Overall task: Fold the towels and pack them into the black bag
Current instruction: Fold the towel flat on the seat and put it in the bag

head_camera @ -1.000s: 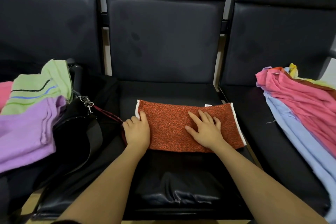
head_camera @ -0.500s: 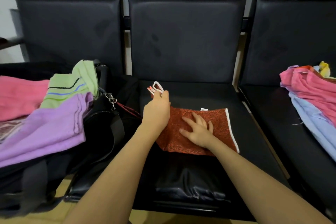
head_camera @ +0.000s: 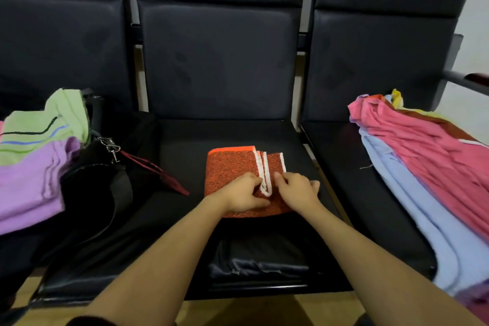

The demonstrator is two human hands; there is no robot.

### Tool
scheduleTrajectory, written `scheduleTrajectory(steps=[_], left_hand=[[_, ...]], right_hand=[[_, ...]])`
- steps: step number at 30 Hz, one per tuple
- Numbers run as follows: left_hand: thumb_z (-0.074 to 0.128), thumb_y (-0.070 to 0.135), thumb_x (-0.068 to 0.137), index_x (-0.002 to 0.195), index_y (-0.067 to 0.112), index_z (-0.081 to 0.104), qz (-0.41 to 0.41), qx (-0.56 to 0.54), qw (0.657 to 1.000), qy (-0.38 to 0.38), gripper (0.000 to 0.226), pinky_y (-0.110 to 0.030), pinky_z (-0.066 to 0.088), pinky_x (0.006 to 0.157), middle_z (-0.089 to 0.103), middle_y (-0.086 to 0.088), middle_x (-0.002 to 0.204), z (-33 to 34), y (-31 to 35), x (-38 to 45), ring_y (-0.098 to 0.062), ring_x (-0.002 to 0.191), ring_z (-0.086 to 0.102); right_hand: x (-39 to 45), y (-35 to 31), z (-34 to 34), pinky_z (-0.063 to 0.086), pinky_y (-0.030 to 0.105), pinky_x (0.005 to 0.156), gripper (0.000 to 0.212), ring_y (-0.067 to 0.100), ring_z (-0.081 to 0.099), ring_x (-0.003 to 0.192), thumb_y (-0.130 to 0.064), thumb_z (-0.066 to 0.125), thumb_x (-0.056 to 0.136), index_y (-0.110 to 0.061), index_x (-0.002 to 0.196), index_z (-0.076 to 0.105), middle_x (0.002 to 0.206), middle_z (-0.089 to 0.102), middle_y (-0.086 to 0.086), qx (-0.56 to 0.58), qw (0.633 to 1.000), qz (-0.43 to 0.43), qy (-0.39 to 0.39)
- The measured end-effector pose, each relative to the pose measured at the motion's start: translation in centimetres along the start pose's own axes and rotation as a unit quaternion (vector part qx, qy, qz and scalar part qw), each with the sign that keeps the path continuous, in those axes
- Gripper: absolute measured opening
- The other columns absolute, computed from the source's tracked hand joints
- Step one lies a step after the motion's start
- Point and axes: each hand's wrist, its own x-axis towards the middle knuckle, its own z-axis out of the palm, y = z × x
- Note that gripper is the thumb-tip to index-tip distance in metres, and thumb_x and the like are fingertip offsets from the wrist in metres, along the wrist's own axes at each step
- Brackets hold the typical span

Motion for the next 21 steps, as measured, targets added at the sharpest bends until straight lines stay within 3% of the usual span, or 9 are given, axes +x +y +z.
scheduleTrajectory(steps=[2, 4, 9, 14, 18, 21], left_hand=[[0.062, 0.049, 0.083, 0.137, 0.015, 0.045, -0.012, 0.106, 0.994, -0.012, 0.066, -0.039, 0.026, 0.111, 0.039, -0.006, 0.141, 0.3, -0.3, -0.4, -0.027, 0.130, 0.035], [0.057, 0.054, 0.084, 0.146, 0.013, 0.032, -0.026, 0.182, 0.983, 0.011, 0.078, -0.039, 0.016, 0.112, 0.023, -0.007, 0.152, 0.1, -0.5, -1.1, -0.027, 0.137, 0.022], [0.052, 0.049, 0.088, 0.149, 0.015, 0.022, -0.038, 0.284, 0.957, 0.037, 0.076, -0.044, 0.015, 0.112, 0.016, -0.010, 0.154, -0.3, -2.8, -3.6, -0.029, 0.140, 0.016], [0.055, 0.048, 0.086, 0.150, 0.019, 0.016, -0.040, 0.286, 0.954, 0.084, 0.081, -0.040, 0.020, 0.113, 0.013, -0.009, 0.155, -0.5, -4.3, -4.9, -0.027, 0.141, 0.017], [0.058, 0.039, 0.085, 0.151, 0.022, 0.014, -0.016, 0.271, 0.957, 0.099, 0.081, -0.036, 0.021, 0.112, 0.016, -0.007, 0.155, -0.3, -4.5, -5.2, -0.025, 0.141, 0.018], [0.059, 0.024, 0.084, 0.151, 0.031, 0.011, 0.013, 0.234, 0.969, 0.076, 0.082, -0.035, 0.017, 0.114, 0.010, -0.002, 0.158, -0.2, -4.4, -4.9, -0.023, 0.145, 0.011]], right_hand=[[-0.1, -0.4, 0.0, 0.022, 0.040, 0.097, 0.055, 0.022, 0.050, 0.109, -0.052, 0.024, 0.099, -0.020, 0.089, 0.068, 0.098, 0.065, -0.001, -0.015, 1.000, 0.015, -0.018], [-0.3, -0.9, 0.1, 0.021, 0.043, 0.100, 0.063, 0.025, 0.045, 0.114, -0.061, 0.020, 0.095, -0.020, 0.088, 0.068, 0.103, 0.063, 0.001, -0.036, 0.998, 0.024, -0.035], [-0.8, -2.6, 1.1, 0.013, 0.048, 0.111, 0.087, 0.034, 0.032, 0.130, -0.080, 0.025, 0.082, -0.013, 0.127, 0.057, 0.137, 0.044, 0.014, -0.133, 0.988, 0.044, -0.064], [-1.3, -3.5, 1.7, 0.021, 0.043, 0.107, 0.045, 0.031, 0.032, 0.125, -0.050, 0.050, 0.092, -0.015, 0.118, 0.060, 0.134, 0.038, 0.012, -0.115, 0.993, 0.022, -0.002], [-1.6, -3.5, 0.9, 0.029, 0.041, 0.098, 0.031, 0.027, 0.045, 0.114, -0.036, 0.043, 0.098, -0.014, 0.119, 0.051, 0.121, 0.049, 0.009, -0.046, 0.996, -0.017, 0.075], [-2.0, -2.9, 0.0, 0.027, 0.041, 0.097, 0.010, 0.023, 0.056, 0.093, -0.025, 0.042, 0.097, -0.015, 0.099, 0.045, 0.098, 0.058, 0.003, 0.035, 0.994, -0.032, 0.093]])
